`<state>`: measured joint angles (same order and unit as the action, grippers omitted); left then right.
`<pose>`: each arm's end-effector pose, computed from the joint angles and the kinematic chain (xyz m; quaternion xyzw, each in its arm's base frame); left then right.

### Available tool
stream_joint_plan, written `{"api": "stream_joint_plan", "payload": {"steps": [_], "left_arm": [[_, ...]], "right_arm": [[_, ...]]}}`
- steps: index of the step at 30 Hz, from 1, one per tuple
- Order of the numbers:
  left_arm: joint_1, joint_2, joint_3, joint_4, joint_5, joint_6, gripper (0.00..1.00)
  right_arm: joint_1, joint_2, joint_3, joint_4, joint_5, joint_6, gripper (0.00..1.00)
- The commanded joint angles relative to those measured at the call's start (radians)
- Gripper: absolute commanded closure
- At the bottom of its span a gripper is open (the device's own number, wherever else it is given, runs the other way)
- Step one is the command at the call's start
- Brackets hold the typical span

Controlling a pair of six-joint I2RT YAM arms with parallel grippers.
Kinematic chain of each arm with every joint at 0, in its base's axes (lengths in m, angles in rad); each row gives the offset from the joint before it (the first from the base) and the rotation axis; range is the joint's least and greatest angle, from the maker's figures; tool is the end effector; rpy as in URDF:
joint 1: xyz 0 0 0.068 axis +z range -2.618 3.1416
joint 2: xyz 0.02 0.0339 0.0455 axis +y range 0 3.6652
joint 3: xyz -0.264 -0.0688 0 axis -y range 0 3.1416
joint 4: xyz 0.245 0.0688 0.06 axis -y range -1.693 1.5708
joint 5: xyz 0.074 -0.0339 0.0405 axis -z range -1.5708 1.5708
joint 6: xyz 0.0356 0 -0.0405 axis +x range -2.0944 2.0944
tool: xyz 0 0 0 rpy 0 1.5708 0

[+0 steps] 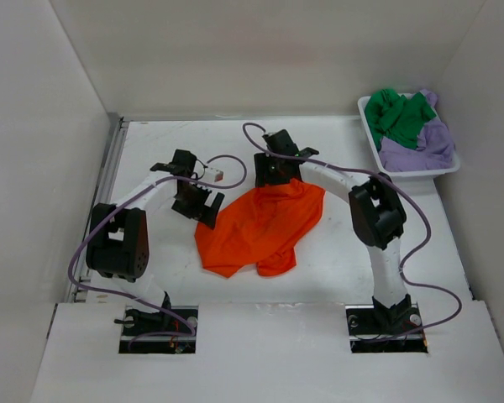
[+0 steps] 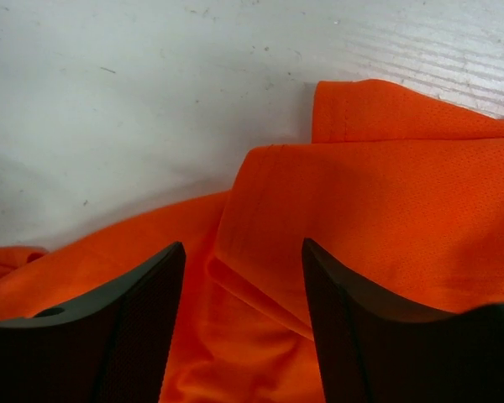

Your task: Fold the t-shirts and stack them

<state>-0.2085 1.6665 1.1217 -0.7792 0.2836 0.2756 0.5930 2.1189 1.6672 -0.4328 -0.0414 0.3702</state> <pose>0.3035 -0.0744 0.1957 0.2524 0.9496 -0.1361 0.1265 0.3919 0.2659 0.2011 -0.1116 0.9349 0.1731 0.2891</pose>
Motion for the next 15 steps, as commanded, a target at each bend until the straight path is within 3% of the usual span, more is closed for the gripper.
{"api": "stream_joint_plan", "payload": {"steps": [1, 4, 11, 15], "left_arm": [[-0.002, -0.048, -0.025, -0.008, 0.069, -0.007, 0.09], [-0.019, -0.048, -0.043, -0.011, 0.114, -0.013, 0.22], [-0.047, -0.004, -0.053, 0.009, 0.075, -0.035, 0.81], [-0.047, -0.007, -0.036, 0.017, 0.037, -0.036, 0.94]], "right_arm": [[0.011, 0.032, 0.04, -0.003, 0.04, 0.003, 0.39], [0.009, 0.047, 0.042, 0.003, 0.066, 0.019, 0.49], [-0.012, 0.036, 0.031, 0.006, 0.075, 0.032, 0.99], [-0.023, 0.009, 0.028, 0.006, 0.075, 0.03, 1.0]]}}
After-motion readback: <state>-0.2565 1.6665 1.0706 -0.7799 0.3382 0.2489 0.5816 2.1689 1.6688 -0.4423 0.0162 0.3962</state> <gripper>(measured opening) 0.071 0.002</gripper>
